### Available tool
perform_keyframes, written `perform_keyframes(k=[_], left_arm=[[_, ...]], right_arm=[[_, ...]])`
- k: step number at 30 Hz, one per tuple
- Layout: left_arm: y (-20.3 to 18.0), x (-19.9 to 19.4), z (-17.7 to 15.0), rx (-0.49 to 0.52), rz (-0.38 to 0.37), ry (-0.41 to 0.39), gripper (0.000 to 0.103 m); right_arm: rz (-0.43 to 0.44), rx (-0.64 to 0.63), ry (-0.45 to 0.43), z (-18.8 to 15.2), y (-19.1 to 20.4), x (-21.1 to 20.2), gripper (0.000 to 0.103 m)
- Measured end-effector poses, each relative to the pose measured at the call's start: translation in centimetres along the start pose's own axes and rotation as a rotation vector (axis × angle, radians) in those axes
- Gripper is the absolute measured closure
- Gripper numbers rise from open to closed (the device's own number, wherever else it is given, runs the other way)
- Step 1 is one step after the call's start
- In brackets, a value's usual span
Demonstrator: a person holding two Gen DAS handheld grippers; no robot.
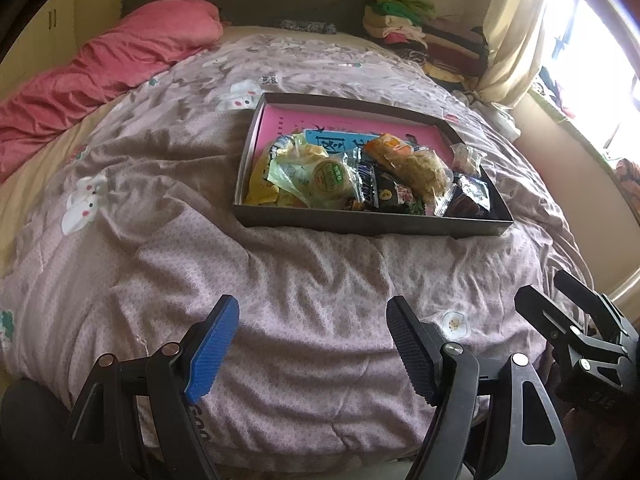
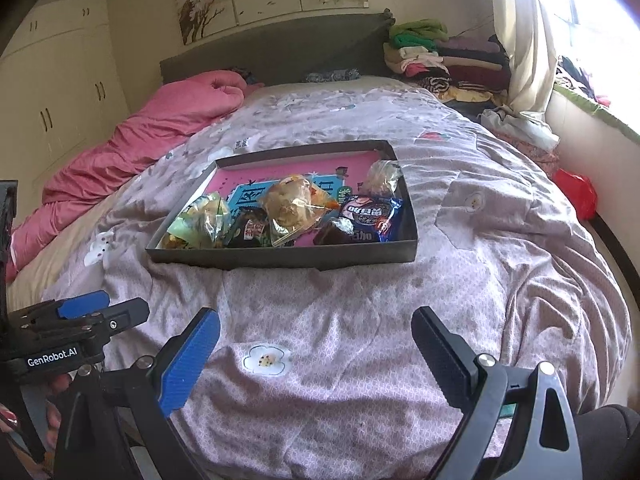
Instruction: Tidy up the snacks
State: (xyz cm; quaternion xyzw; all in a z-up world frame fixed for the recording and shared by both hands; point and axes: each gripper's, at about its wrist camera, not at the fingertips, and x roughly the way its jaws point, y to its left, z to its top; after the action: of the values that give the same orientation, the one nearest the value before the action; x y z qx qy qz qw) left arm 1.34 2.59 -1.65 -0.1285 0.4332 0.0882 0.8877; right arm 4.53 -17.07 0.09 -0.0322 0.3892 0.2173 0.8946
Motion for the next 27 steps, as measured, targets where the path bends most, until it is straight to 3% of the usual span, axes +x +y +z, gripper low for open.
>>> perform_keyframes(k=[27], left_arm=[[-0.33,-0.35,0.18,0.03,0.043,-0.019,0.026]], right_arm=[[0.001,-0.025,0.001,-0.13,0.3,0.36,0.005]])
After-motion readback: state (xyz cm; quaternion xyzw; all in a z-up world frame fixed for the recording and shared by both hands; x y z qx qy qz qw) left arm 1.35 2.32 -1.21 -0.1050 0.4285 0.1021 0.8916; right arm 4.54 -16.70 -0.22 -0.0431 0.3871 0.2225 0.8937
